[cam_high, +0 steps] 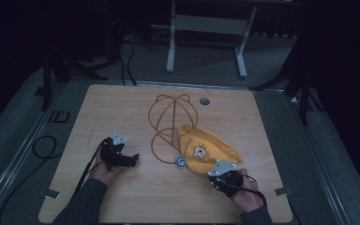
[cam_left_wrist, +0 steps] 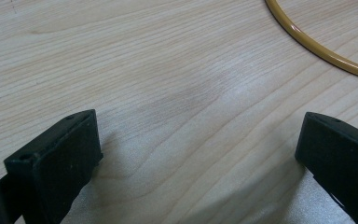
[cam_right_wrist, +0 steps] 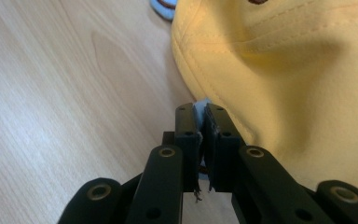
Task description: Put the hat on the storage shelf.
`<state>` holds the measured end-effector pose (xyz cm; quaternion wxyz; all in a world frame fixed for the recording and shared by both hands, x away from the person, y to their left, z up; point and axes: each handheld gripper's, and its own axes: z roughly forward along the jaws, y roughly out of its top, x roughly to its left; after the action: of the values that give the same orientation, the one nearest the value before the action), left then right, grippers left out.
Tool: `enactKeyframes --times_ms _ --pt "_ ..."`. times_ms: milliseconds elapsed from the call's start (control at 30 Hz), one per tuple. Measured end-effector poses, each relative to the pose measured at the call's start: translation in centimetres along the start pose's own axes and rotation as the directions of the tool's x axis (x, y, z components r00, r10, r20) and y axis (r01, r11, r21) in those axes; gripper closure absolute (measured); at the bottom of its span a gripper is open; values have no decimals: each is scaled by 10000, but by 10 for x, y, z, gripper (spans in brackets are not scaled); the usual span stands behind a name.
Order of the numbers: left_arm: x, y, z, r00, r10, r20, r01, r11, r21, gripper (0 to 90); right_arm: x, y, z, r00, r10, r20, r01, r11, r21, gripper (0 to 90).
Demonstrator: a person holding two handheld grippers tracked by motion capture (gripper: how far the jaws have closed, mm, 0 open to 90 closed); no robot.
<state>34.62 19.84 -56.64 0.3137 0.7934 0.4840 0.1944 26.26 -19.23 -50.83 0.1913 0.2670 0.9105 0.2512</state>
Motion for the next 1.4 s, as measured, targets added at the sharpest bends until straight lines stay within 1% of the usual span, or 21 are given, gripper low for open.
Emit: enactKeyframes --times_ms 67,100,300,333,467,533,733,767,833,867,1000,1067,1200,1300,1333,1400 --pt "0 0 0 10000 5 1 -5 10000 2 1 -1 1 -1 10000 26 -1 -26 10000 -45 848" --pt "0 0 0 10000 9 -4 -9 10000 -2 1 -5 5 -4 10000 52 73 -51 9999 -160 849" --pt "0 0 0 10000 -20 -4 20 10000 -26 1 -12 11 -10 9996 201 192 -192 9988 -447 850" --pt "0 0 0 10000 -20 -4 20 10000 -27 1 -14 14 -12 9994 275 199 -263 9980 -574 850" --pt "0 0 0 10000 -20 -5 20 10000 -24 1 -18 17 -16 9990 314 302 -293 9973 -675 850" --pt "0 0 0 10000 -18 -5 18 10000 -22 1 -24 22 -21 9985 297 461 -260 9965 -798 851" --pt "0 0 0 10000 -25 0 25 10000 -20 1 -32 29 -28 9970 374 684 -305 9946 -993 850" --pt "0 0 0 10000 -17 -4 17 10000 -22 1 -35 32 -31 9956 509 791 -420 9930 -1101 851" --pt "0 0 0 10000 -17 -5 17 10000 -20 1 -39 34 -34 9946 492 917 -383 9924 -1172 850" --pt "0 0 0 10000 -17 -5 17 10000 -22 1 -40 36 -36 9937 575 965 -459 9919 -1186 851" --pt "0 0 0 10000 -19 -4 19 10000 -21 1 -47 40 -40 9898 637 1272 -478 9911 -1246 850" --pt "0 0 0 10000 -19 -5 19 10000 -23 1 -48 42 -41 9893 641 1308 -474 9907 -1275 851" --pt "0 0 0 10000 -19 -4 19 10000 -23 1 -56 47 -45 9856 756 1513 -547 9889 -1381 851" --pt "0 0 0 10000 -22 -4 22 10000 -23 1 -59 49 -46 9844 833 1548 -616 9882 -1406 851" --pt "0 0 0 10000 -23 -1 23 10000 -22 1 -62 52 -46 9836 922 1553 -700 9873 -1426 850" --pt "0 0 0 10000 -24 0 24 10000 -19 1 -64 55 -47 9830 945 1576 -722 9873 -1415 850"
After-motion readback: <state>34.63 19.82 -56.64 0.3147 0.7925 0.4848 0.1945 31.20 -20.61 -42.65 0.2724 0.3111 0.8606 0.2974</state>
